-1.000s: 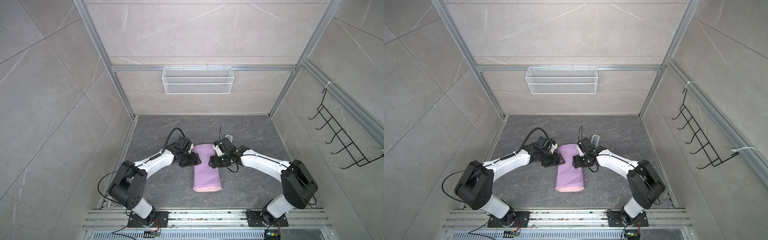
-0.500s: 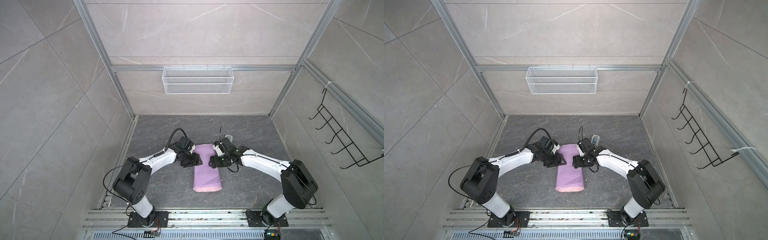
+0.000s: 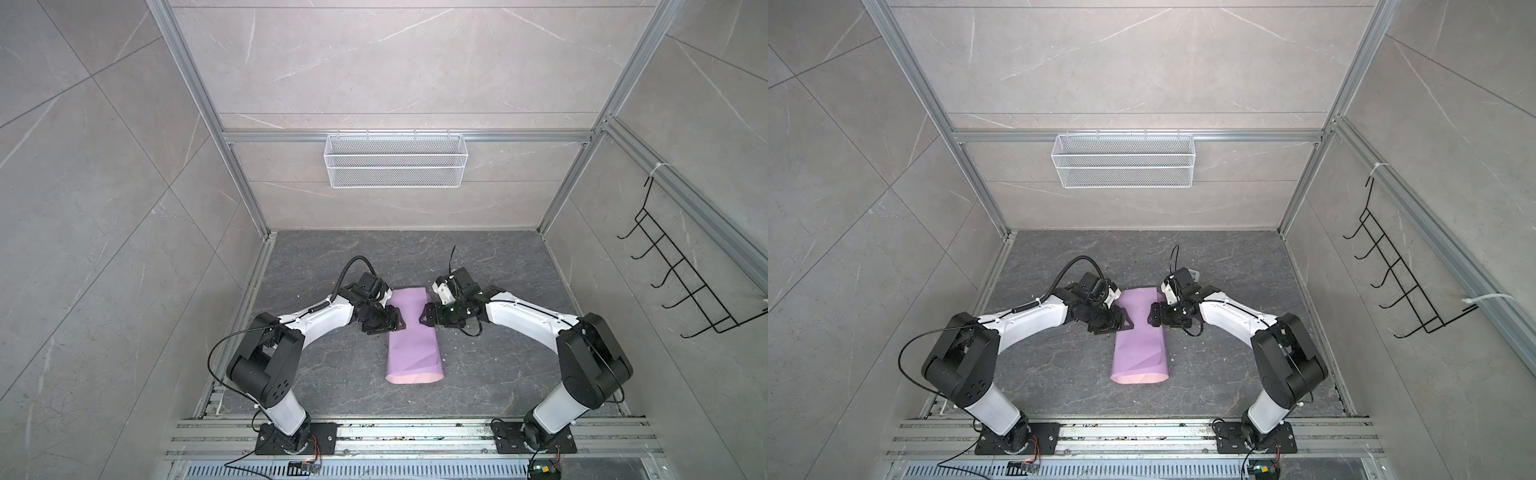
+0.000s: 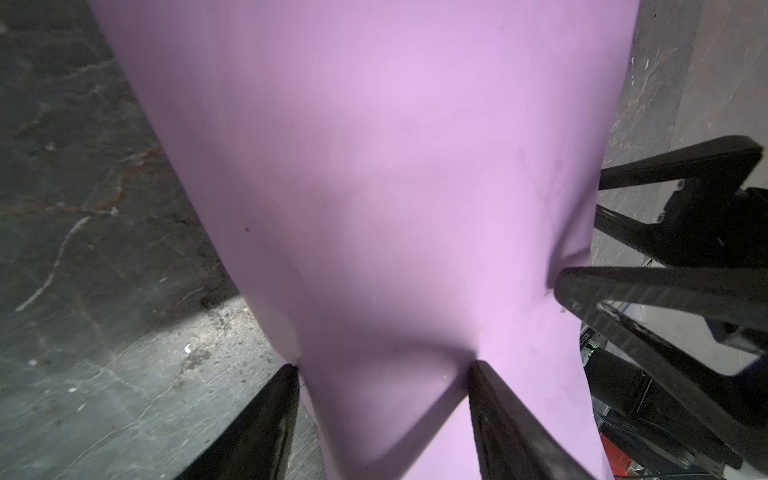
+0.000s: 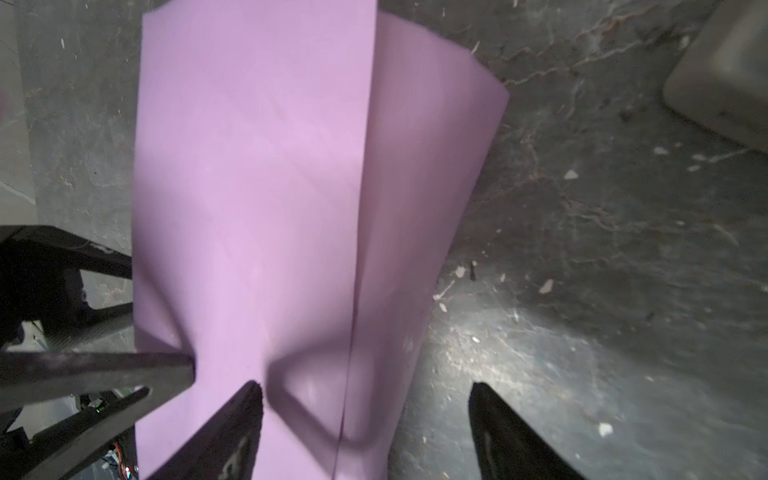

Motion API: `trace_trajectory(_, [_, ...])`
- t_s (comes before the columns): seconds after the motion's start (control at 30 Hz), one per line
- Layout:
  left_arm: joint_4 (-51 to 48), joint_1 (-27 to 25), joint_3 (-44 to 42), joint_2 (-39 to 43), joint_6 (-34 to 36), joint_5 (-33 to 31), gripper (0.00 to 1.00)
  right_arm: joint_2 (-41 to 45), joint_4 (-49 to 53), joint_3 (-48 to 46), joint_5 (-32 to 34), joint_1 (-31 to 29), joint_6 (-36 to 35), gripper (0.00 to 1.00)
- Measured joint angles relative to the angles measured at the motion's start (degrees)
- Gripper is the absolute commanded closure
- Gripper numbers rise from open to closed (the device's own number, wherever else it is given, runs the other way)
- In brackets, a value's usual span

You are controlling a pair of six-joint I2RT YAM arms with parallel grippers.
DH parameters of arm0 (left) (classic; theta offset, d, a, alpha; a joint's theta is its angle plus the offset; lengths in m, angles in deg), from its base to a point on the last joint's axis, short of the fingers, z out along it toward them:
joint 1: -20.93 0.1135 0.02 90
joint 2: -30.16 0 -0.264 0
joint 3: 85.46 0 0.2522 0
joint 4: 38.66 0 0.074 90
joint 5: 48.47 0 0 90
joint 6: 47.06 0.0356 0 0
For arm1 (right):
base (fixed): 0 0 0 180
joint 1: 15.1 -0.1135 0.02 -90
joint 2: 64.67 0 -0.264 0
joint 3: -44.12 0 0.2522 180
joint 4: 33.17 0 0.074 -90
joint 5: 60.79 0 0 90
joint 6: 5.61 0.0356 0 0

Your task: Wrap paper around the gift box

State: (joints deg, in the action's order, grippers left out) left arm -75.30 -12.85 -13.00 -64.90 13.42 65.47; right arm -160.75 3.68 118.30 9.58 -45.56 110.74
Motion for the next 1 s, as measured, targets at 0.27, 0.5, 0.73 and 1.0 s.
trace_trajectory(0.27, [-0.22,0.0,0.17,0.0,0.07,-0.17,0.31,-2.4,-2.03,1.29,-3.21,1.25,0.0,0.26])
trace_trajectory(0.5, [-0.68,-0.17,0.55,0.0,-0.02,-1.27,0.27,-1.36,-6.36,-1.77,-4.42,1.36,0.37,0.33])
trace_trajectory(0.73, [-0.5,-0.33,1.49,0.11,-0.7,-2.93,0.24,-0.44,-10.29,-4.26,-5.27,1.36,1.09,0.38])
trace_trajectory(1.0, [0.39,3.02,1.86,1.07,-1.64,-3.02,0.23,0.15,-12.04,-5.4,-5.33,1.36,1.14,0.4])
